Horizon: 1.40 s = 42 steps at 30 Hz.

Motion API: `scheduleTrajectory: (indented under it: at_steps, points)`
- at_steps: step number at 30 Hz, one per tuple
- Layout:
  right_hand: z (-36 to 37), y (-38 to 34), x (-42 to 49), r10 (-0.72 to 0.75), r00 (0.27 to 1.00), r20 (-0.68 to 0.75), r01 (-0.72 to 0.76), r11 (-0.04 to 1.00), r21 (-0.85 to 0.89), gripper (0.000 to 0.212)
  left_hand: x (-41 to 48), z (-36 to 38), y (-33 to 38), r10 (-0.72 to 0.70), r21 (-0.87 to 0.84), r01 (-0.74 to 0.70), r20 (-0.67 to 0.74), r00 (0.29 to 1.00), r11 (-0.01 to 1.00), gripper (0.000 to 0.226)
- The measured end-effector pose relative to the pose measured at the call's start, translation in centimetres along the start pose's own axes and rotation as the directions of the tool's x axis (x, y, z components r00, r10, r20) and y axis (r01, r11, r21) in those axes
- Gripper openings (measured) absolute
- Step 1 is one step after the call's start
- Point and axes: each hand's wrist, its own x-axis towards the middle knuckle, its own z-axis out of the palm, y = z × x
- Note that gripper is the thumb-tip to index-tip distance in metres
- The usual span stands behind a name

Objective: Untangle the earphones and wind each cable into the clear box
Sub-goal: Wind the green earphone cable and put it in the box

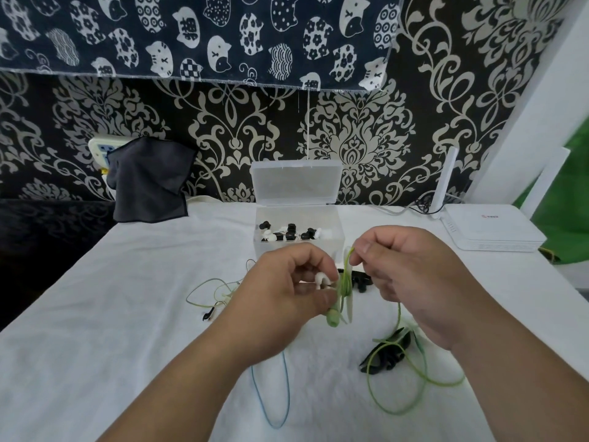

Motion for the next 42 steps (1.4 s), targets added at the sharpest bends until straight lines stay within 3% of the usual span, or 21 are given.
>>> scheduleTrajectory:
  at_steps: [9, 14, 19, 27, 31, 35, 42]
  points:
    - [-0.91, -0.29, 0.02, -0.065, 0.994, -0.088, 0.060, 0.997, -0.058, 0.025, 0.11, -0.15, 0.04, 0.003, 0.023, -0.003, 0.033, 0.999, 1.000, 0.023]
    - [-0.57, 0.43, 0.28, -0.097, 0.989, -0.113, 0.089, 0.993, -0.075, 0.025, -0.13, -0.13, 0.18, -0.028, -0.074, 0.035, 0.092, 0.995, 0.997, 0.024]
    - [-0.13, 0.12, 0.14, -0.024, 0.998, -0.050, 0.029, 0.995, 0.097, 0.023, -0.15, -0.20, 0.38, -0.017, -0.110, 0.029, 0.104, 0.994, 0.994, 0.023]
    - [-0.09, 0.29, 0.20, -0.030, 0.997, -0.076, 0.038, 0.994, 0.106, 0.024, -0.21, -0.04, 0.44, -0.021, -0.104, 0.030, 0.087, 0.996, 0.994, 0.009]
    - [-0.11, 0.33, 0.26, -0.040, 0.995, -0.088, 0.049, 0.993, 0.107, 0.023, -0.15, 0.02, 0.39, -0.031, -0.133, 0.043, 0.088, 0.996, 0.990, 0.017]
    - [-0.21, 0.42, 0.27, -0.035, 0.995, -0.092, 0.043, 0.995, 0.085, 0.023, -0.07, 0.08, 0.15, -0.025, -0.119, 0.036, 0.095, 0.995, 0.992, 0.025]
    - [-0.19, 0.31, 0.18, -0.077, 0.993, -0.086, 0.079, 0.997, 0.015, 0.021, -0.08, 0.73, -0.30, -0.020, 0.002, 0.020, 0.006, 1.000, 1.000, 0.020]
